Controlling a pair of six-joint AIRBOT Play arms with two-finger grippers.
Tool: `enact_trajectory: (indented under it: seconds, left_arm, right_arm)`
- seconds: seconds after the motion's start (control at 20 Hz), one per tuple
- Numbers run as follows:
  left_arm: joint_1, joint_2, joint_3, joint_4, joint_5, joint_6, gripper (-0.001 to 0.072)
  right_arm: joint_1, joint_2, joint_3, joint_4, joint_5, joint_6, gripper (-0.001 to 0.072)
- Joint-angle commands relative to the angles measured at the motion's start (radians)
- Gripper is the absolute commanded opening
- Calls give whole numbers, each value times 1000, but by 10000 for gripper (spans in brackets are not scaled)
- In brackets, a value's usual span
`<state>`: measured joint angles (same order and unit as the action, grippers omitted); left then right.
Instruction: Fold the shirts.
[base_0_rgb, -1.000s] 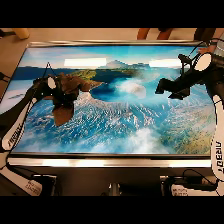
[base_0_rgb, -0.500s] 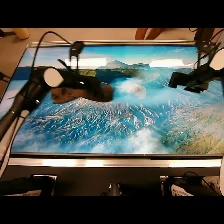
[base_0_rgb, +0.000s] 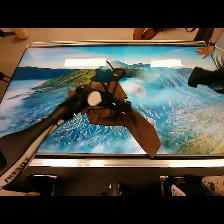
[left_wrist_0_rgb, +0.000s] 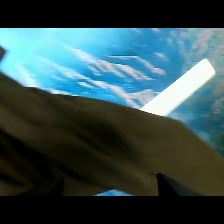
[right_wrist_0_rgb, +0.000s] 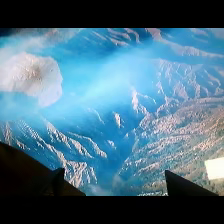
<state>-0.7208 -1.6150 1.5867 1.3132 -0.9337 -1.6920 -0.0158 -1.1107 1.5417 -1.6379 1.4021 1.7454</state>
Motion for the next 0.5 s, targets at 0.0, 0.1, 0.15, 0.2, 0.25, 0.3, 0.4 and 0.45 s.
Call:
enact_trajectory:
  seconds: [0.0,0.1,0.15,0.2,0.25,0.3,0.4,0.45]
  left_arm:
    - [247,1,30,155,-282,5,720]
    - [411,1,-30,59,-372,-10,709]
    - [465,1,-82,3,-373,5,586]
    - [502,1,-146,-45,-358,19,566]
    - [521,1,-217,-93,-338,20,569]
    - [526,1,-281,-144,-311,36,621]
    - [509,1,-394,-273,-246,97,676]
    - [492,1,-435,-322,-211,121,676]
  right_arm:
    - [0,-57,-129,89,64,-66,705]
    - [0,-122,-225,154,53,-108,697]
    - [0,-159,-267,178,42,-125,689]
    - [0,-196,-300,192,34,-140,689]
    - [0,-231,-321,201,35,-144,689]
    - [0,-264,-333,217,41,-149,688]
    - [0,-315,-352,259,64,-186,688]
    - [0,-334,-359,265,67,-202,688]
